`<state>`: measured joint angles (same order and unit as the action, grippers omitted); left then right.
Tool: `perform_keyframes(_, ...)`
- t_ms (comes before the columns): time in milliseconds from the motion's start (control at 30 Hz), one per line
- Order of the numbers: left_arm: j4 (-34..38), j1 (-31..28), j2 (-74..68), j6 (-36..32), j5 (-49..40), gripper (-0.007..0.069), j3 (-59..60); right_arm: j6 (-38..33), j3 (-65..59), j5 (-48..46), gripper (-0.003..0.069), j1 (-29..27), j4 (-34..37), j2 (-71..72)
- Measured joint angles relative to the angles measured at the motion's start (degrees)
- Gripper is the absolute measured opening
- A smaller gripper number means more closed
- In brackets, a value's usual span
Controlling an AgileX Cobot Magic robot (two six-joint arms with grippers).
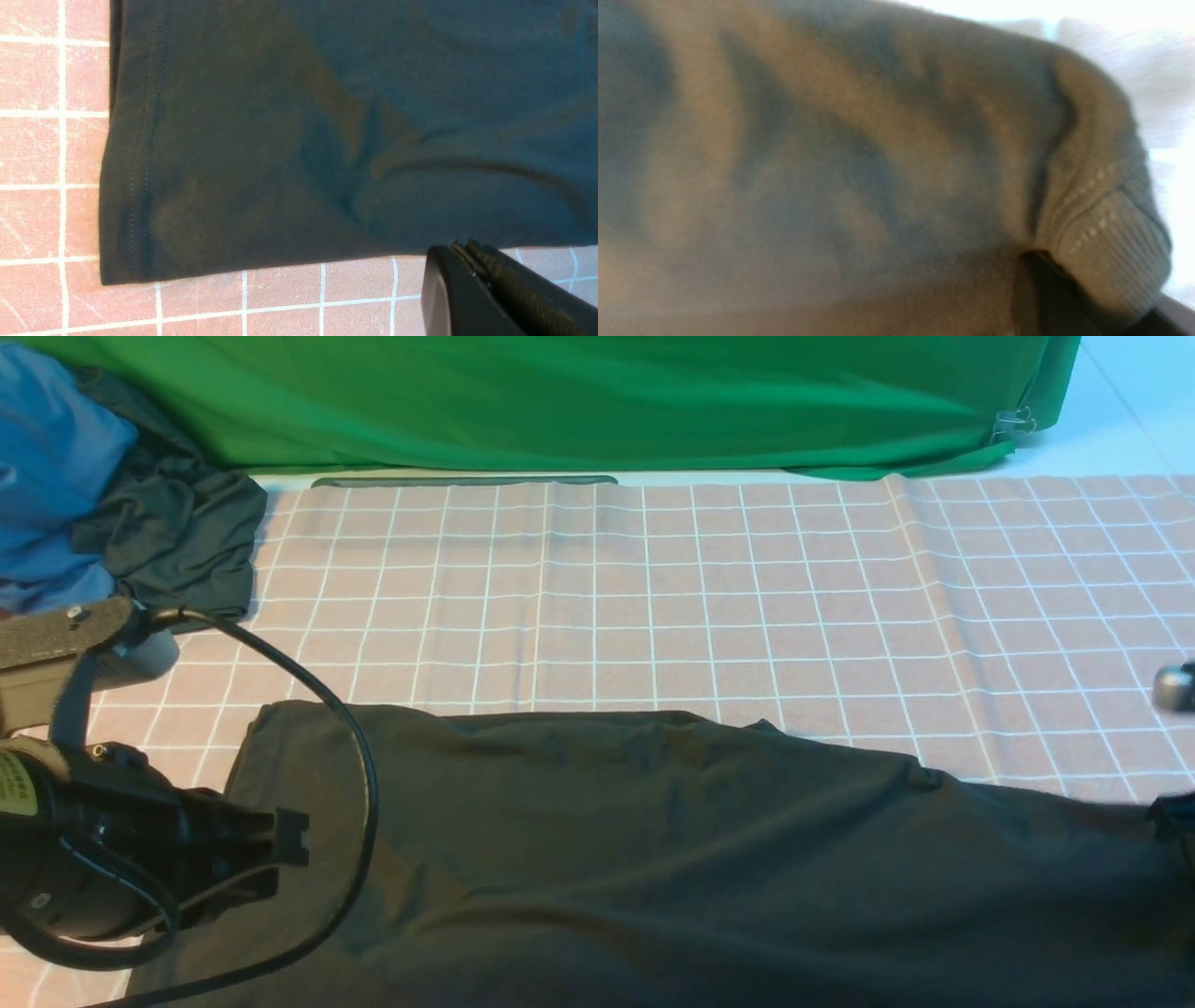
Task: Fold a long-sleeved shirt over a pink coffee tablecloth.
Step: 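Pull the folded dark garment lengthwise by its ends to straighten it flat on the table, then fold the right end of the dark garment over onto its left end with the right gripper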
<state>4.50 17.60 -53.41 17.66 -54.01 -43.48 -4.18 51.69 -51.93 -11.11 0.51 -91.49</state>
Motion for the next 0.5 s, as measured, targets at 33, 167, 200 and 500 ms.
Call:
perform_keyframes(33, 0.0, 0.0, 0.0, -0.03, 0.0, 0.0013, 0.0, 0.15, 0.93, -0.79, 0.0115, 0.0, 0.0, 1.73)
perform_keyframes(167, -0.89, 0.0, 0.0, -0.03, 0.06, 0.0013, 0.0, 0.15, 4.93, -5.11, 0.0115, 0.0, 2.31, 7.44)
perform_keyframes(200, -1.19, 0.0, 0.0, -0.03, 0.06, 0.0013, 0.0, 0.1, 6.15, -6.52, 0.0115, 0.06, 3.11, 8.45)
perform_keyframes(500, -2.16, 0.0, 0.0, -0.03, 1.9, 0.0013, 0.0, 2.92, 18.3, -14.15, 0.0115, 9.48, 8.48, 11.73)
